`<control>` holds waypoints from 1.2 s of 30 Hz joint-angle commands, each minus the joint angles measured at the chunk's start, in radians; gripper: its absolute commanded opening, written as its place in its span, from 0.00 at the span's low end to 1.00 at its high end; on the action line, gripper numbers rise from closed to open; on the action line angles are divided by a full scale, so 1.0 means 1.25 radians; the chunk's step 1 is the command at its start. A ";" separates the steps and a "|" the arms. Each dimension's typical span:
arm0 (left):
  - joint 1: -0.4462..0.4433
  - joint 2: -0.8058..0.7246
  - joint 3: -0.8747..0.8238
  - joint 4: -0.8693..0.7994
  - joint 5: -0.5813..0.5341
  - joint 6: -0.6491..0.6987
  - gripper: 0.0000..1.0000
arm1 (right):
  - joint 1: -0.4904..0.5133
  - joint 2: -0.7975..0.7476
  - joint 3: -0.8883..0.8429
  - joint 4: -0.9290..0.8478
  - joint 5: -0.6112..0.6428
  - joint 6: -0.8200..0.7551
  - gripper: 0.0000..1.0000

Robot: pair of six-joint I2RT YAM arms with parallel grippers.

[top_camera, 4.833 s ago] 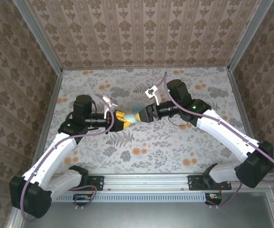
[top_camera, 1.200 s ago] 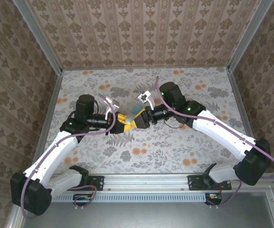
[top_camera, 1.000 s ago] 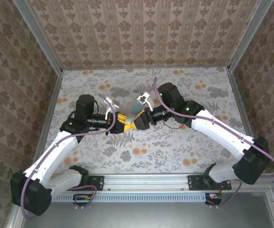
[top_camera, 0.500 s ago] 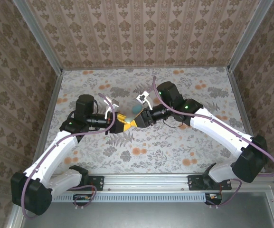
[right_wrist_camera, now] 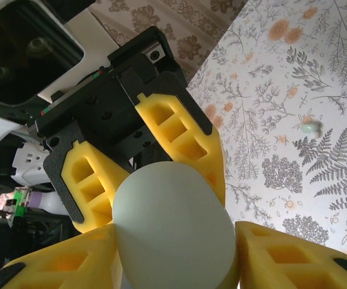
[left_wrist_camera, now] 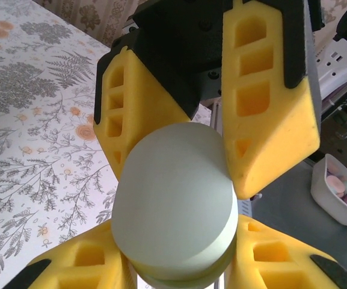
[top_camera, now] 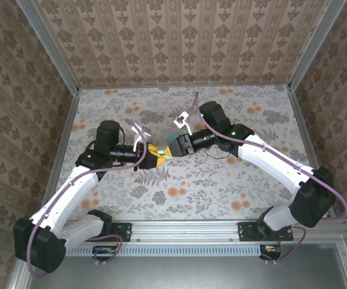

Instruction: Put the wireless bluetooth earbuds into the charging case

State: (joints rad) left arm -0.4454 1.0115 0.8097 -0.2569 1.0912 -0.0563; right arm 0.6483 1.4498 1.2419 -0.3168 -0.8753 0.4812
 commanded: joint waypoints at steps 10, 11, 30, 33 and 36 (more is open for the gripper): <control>-0.033 -0.058 0.015 0.018 -0.011 0.050 0.08 | -0.015 0.010 -0.006 0.010 0.160 0.109 0.56; -0.034 -0.061 0.015 0.017 -0.015 0.050 0.08 | -0.018 0.010 -0.006 0.006 0.170 0.113 0.56; -0.033 -0.078 -0.016 0.061 -0.023 0.069 0.02 | -0.046 0.013 -0.067 0.056 0.198 0.177 0.56; -0.033 -0.084 -0.020 0.060 -0.036 0.085 0.00 | -0.047 0.010 -0.075 0.051 0.202 0.177 0.56; -0.033 -0.098 -0.027 0.051 -0.070 0.105 0.00 | -0.047 0.003 -0.078 0.047 0.206 0.176 0.56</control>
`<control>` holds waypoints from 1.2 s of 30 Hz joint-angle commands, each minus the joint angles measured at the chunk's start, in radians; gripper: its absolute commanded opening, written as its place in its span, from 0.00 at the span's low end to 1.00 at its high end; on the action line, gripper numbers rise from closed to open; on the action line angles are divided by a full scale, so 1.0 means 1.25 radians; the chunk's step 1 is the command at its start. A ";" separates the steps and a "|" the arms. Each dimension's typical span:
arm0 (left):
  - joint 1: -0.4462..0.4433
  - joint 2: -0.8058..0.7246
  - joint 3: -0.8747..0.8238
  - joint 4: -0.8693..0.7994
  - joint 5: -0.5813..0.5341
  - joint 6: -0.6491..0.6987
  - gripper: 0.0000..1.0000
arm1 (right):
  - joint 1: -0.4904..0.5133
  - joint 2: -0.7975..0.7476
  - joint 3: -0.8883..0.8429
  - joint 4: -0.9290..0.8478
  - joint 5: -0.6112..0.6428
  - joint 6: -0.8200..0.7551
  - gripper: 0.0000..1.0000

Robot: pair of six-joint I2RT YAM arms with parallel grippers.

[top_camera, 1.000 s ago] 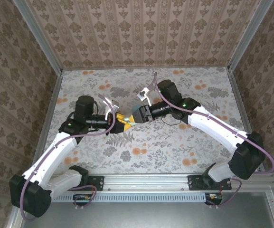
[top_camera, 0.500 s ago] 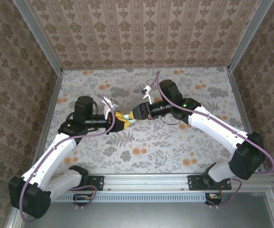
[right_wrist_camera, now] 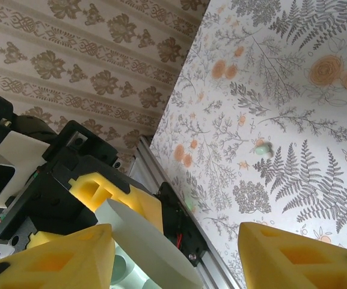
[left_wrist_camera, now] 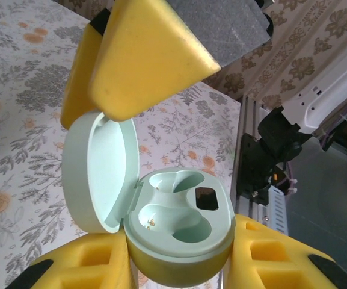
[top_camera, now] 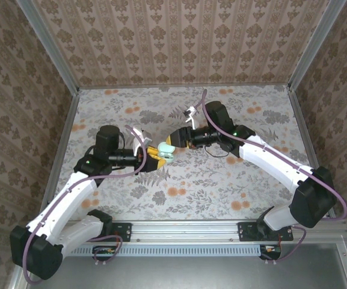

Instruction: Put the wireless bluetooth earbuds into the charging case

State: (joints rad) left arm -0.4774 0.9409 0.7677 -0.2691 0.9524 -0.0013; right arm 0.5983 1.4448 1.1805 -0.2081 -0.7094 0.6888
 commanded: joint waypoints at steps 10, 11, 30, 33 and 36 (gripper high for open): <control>-0.006 -0.094 -0.030 0.020 -0.007 0.160 0.00 | -0.007 -0.037 -0.006 -0.045 0.067 0.009 0.59; -0.007 -0.094 -0.033 0.024 -0.007 0.156 0.00 | -0.007 -0.037 -0.003 -0.047 0.066 0.009 0.59; 0.078 -0.085 -0.053 0.140 0.113 0.003 0.00 | 0.070 -0.076 0.038 -0.131 0.041 -0.222 0.65; 0.078 -0.086 -0.059 0.166 0.131 -0.014 0.00 | 0.085 -0.079 0.032 -0.114 0.037 -0.242 0.66; 0.079 -0.086 -0.059 0.171 0.136 -0.023 0.00 | 0.096 -0.079 0.034 -0.108 0.031 -0.264 0.67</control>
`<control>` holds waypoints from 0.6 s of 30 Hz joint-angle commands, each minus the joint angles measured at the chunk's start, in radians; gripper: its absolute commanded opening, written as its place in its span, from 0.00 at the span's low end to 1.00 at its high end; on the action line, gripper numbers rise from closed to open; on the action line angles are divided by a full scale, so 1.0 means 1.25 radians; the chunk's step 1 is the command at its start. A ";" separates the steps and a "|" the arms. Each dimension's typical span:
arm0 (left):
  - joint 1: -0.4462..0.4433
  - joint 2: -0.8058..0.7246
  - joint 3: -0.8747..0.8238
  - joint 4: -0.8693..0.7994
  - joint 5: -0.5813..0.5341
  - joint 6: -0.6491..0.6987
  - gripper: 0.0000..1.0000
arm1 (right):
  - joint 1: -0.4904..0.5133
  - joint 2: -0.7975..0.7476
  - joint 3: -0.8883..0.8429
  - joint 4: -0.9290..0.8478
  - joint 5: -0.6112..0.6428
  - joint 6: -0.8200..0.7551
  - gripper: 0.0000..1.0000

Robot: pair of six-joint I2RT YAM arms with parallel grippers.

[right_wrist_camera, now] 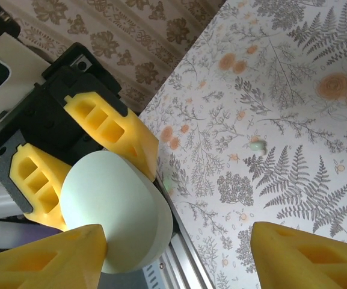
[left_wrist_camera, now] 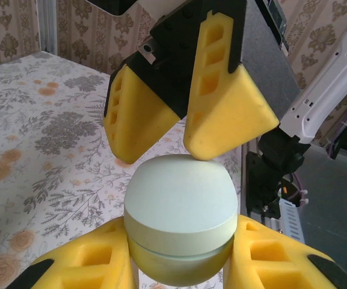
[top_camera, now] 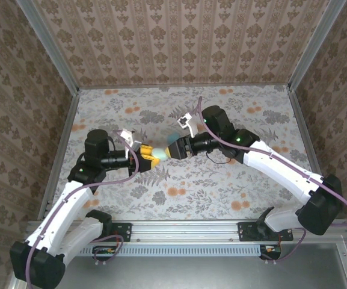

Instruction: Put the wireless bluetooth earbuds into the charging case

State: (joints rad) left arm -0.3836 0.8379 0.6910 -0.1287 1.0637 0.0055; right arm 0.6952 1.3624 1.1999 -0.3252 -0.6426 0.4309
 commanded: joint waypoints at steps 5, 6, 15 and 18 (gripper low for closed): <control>0.005 -0.004 0.001 0.052 0.049 -0.027 0.00 | 0.025 -0.019 0.021 -0.005 -0.039 -0.074 0.67; 0.005 -0.005 -0.001 0.053 0.049 -0.028 0.00 | 0.025 -0.026 0.016 0.005 -0.043 -0.075 0.68; 0.006 -0.008 -0.003 0.059 0.050 -0.024 0.00 | 0.041 -0.068 -0.008 0.028 -0.058 -0.087 0.69; 0.005 -0.007 -0.003 0.064 0.053 -0.027 0.00 | 0.051 -0.057 -0.001 0.009 -0.045 -0.104 0.69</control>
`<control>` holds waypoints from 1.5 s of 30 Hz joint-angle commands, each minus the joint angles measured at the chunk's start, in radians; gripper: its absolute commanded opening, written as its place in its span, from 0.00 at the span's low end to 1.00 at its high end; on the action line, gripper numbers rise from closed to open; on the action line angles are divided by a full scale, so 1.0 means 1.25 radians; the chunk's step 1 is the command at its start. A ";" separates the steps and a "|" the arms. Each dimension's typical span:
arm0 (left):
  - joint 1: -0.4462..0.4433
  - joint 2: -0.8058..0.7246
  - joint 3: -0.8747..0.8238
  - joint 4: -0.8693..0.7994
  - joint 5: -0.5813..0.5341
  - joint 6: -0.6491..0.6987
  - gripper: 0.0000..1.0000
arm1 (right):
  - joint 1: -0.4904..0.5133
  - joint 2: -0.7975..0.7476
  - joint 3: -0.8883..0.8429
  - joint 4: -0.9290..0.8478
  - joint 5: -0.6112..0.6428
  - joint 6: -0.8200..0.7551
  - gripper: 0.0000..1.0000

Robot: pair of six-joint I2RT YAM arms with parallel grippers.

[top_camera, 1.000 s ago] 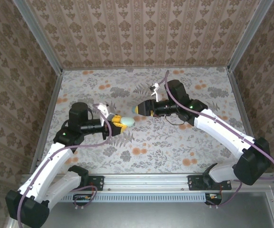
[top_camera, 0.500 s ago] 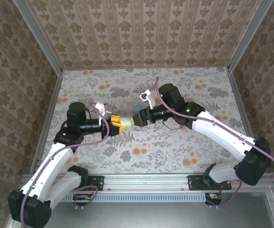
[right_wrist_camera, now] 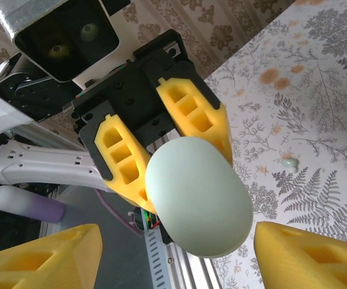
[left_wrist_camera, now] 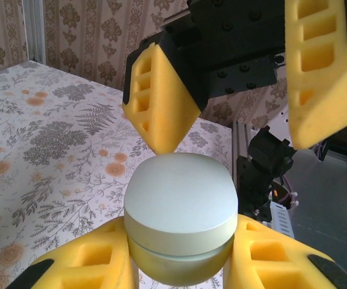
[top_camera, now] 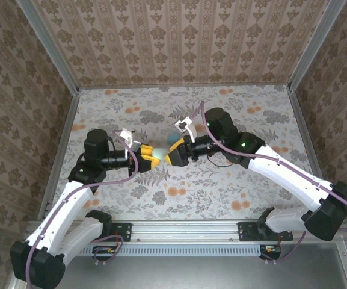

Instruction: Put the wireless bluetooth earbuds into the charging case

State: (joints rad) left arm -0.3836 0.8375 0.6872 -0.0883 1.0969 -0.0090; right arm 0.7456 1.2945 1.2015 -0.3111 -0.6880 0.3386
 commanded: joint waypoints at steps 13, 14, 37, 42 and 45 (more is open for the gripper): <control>0.005 -0.018 0.000 0.031 0.042 -0.027 0.00 | 0.031 0.057 0.083 -0.094 0.137 -0.067 0.71; 0.005 -0.019 0.000 0.031 0.043 -0.029 0.00 | 0.029 0.056 0.083 -0.094 0.150 -0.062 0.71; 0.003 -0.020 -0.008 0.057 0.048 -0.040 0.00 | -0.040 0.061 0.075 -0.075 0.207 0.040 0.70; 0.003 -0.016 -0.010 0.058 0.040 -0.040 0.00 | -0.042 0.052 0.069 -0.070 0.192 0.049 0.69; 0.004 -0.015 -0.010 0.056 0.035 -0.039 0.00 | -0.042 0.042 0.066 -0.067 0.178 0.051 0.70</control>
State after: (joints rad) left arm -0.3779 0.8291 0.6754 -0.0505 1.1110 -0.0536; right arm 0.7029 1.3643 1.2942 -0.3931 -0.4603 0.3790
